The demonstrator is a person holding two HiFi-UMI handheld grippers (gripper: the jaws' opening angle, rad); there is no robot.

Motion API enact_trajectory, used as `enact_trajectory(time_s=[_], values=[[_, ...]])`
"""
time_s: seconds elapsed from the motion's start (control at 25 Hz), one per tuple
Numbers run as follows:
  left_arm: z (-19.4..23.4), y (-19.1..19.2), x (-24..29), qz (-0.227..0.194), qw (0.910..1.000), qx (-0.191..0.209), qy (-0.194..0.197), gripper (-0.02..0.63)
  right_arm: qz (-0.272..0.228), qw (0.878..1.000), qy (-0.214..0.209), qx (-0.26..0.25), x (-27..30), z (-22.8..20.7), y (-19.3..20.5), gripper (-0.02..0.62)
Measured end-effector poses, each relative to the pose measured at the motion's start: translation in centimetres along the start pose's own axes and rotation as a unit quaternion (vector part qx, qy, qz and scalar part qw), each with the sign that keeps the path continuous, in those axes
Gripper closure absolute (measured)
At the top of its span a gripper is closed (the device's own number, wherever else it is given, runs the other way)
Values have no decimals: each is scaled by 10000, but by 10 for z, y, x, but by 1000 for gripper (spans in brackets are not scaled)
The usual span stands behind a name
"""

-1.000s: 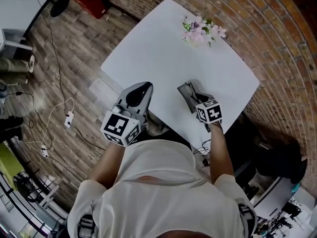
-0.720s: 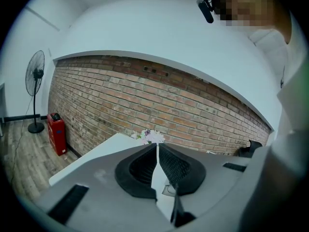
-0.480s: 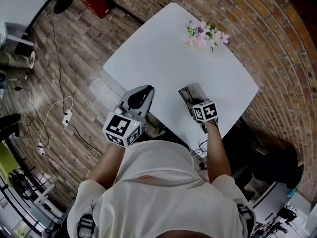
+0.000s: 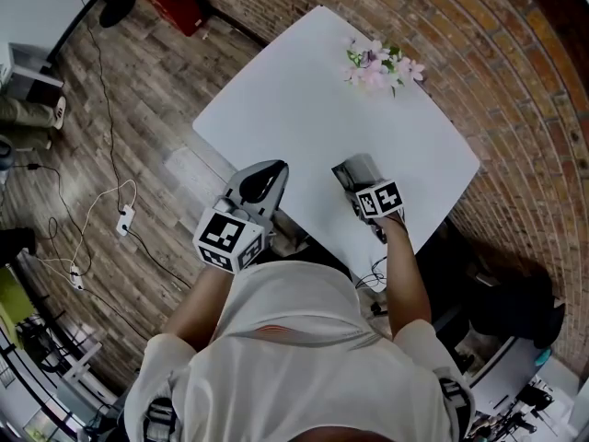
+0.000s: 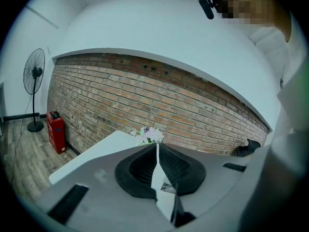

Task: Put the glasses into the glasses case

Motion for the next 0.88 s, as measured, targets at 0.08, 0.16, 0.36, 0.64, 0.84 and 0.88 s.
enact_trajectory(time_s=[0.08, 0.16, 0.36, 0.64, 0.84, 0.88], values=[[0, 1, 0, 16, 10000, 9, -7, 580, 14, 10000, -2, 1, 0, -1, 0, 423], [1, 3, 0, 30, 10000, -2, -17, 580, -14, 10000, 24, -14, 0, -1, 0, 422], [1, 3, -2, 31, 10000, 0, 3, 580, -304, 9995, 55, -116, -7, 5, -7, 305], [-14, -13, -1, -104, 9994, 141, 287, 580, -1769, 9832, 21, -451, -77, 34, -41, 302], [-29, -33, 10, -280, 9973, 359, 578, 580, -3130, 9460, 433, -722, -170, 46, -74, 360], [-31, -36, 12, -311, 9969, 390, 612, 580, -3355, 9373, 555, -761, -188, 48, -80, 373]])
Point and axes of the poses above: the fingertips, and each gripper's own axes: x forward along the fingers, z to its left, y out of its underside, the point moved 1 cm from there along -x, backward along the fingers, and after that the axes turned 2 degrees about -y, right-handed, at the moved point
